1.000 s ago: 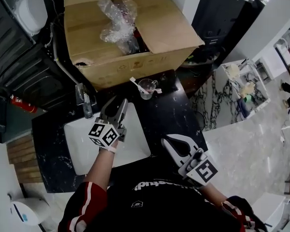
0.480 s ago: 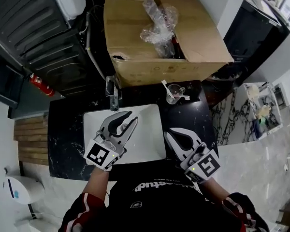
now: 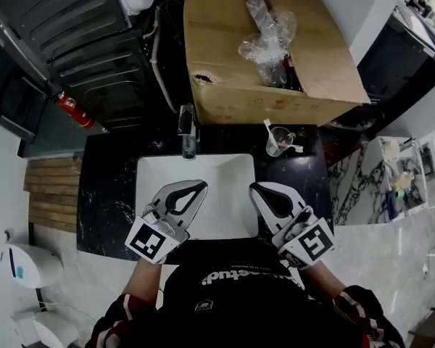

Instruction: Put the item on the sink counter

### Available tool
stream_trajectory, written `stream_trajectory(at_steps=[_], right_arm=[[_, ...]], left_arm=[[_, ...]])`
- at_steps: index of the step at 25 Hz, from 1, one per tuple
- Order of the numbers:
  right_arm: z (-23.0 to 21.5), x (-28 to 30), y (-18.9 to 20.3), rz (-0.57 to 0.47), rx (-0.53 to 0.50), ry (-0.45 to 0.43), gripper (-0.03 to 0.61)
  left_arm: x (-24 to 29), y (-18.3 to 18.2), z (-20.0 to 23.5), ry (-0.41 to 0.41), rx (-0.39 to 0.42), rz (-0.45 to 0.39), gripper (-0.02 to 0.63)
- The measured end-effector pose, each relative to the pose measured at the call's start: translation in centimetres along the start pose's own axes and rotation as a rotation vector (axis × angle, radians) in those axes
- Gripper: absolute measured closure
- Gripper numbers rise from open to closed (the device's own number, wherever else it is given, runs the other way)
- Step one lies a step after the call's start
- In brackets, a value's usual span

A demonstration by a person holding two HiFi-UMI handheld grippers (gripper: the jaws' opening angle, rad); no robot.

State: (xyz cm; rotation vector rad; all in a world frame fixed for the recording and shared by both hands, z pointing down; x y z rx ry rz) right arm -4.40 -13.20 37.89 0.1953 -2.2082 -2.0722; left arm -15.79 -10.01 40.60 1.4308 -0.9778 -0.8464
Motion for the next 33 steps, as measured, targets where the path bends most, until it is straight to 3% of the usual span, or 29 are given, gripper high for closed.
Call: stream_trajectory(at_steps=[16, 24, 27, 33], right_arm=[[0.4, 0.1, -0.6, 0.022, -0.045, 0.035, 0.541], [0.2, -0.3, -1.0, 0.018, -0.055, 0.061, 0.541], [0.1, -0.5, -1.0, 0.018, -0.056, 0.070, 0.541], [0.3, -0.9, -0.6, 0.027, -0.052, 0.083, 0.541]], left_arm=[[0.4, -2.5, -2.2, 0.071, 0.002, -0.027, 0.598], [0.5, -3.0, -1.4, 0.037, -0.038, -0.047, 0.598], [0.5, -2.9, -0.8, 0.024, -0.004, -0.095, 0.598], [0.2, -2.1, -1.7, 0.022, -0.027, -0.022, 0.598]])
Point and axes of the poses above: the fingertips, and each gripper's own axes: x forward along the fingers, z to its left, y out of its underside, the point moved 2 cm from there along -x, backward along the fingers, and after that the axes turned 12 degrees about -y, right-handed, at the moved point
